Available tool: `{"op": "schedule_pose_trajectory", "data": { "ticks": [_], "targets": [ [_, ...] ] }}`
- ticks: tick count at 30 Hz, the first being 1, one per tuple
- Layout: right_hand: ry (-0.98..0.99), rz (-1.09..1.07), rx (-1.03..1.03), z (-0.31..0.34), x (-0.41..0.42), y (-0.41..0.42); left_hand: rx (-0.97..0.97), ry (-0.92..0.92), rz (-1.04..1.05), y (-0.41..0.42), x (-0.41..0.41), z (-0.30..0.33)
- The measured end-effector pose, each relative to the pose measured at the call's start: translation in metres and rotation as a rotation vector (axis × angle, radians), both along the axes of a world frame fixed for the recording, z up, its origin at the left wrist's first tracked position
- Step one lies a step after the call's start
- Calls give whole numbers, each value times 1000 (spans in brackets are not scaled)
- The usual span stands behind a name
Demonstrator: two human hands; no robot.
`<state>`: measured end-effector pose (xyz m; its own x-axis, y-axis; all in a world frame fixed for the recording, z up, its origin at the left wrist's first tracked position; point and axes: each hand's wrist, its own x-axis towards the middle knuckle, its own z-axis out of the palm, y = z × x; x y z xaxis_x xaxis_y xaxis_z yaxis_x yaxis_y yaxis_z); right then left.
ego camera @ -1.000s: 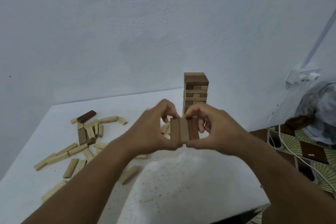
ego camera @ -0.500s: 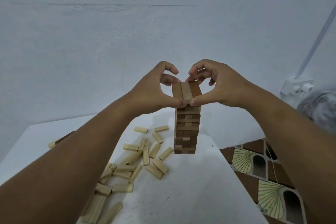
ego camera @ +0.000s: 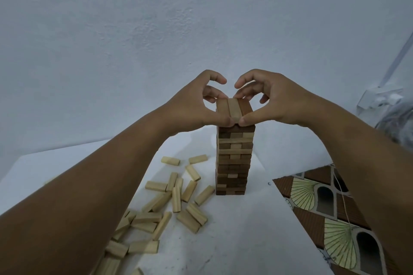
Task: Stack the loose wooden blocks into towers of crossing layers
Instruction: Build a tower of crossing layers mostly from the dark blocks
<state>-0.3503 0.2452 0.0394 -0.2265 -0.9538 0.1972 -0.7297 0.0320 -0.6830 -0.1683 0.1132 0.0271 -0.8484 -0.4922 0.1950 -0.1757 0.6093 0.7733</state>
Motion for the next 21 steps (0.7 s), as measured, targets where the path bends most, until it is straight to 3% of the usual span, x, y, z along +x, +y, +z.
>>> {"op": "schedule_pose_trajectory", "data": {
  "ticks": [21],
  "targets": [
    [14, 22, 52, -3, -1, 2, -37, -17, -12, -1, 0, -10]
  ]
}}
